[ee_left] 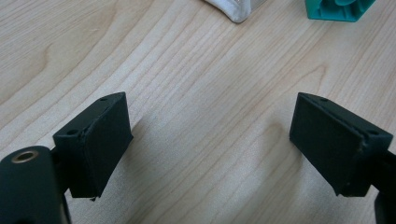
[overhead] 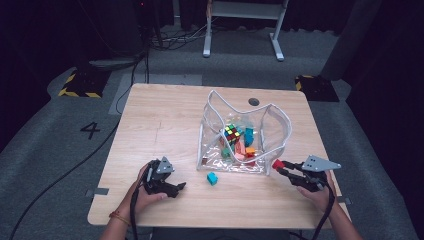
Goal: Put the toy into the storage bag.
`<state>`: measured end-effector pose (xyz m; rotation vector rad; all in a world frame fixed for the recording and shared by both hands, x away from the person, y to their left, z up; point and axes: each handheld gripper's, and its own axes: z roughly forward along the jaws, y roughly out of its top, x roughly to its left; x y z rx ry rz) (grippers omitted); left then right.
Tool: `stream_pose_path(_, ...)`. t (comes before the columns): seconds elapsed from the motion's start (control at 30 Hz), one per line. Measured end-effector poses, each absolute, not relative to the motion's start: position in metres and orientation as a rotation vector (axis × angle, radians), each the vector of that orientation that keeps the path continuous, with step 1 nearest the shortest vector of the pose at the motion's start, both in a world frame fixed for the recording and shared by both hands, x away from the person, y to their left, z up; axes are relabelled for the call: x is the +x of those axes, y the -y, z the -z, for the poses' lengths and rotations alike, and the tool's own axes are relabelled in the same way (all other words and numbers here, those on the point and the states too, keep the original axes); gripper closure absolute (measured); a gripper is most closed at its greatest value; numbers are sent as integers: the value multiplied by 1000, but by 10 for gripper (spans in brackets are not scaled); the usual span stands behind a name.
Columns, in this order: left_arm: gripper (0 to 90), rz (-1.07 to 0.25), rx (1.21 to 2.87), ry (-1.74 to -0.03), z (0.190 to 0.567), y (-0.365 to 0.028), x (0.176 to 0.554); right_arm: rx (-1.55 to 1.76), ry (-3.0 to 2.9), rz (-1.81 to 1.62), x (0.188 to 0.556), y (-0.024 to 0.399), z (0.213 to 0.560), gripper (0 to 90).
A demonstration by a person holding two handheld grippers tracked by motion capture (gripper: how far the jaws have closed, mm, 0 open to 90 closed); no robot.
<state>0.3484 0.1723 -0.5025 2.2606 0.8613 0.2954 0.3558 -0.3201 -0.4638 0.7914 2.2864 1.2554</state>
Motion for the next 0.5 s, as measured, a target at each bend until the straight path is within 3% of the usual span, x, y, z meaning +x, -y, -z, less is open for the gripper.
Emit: stream_pose_path(0.5, 128, -295, 2261, -862, 503, -172, 348, 850, -2231, -1291, 362, 341, 445, 678)
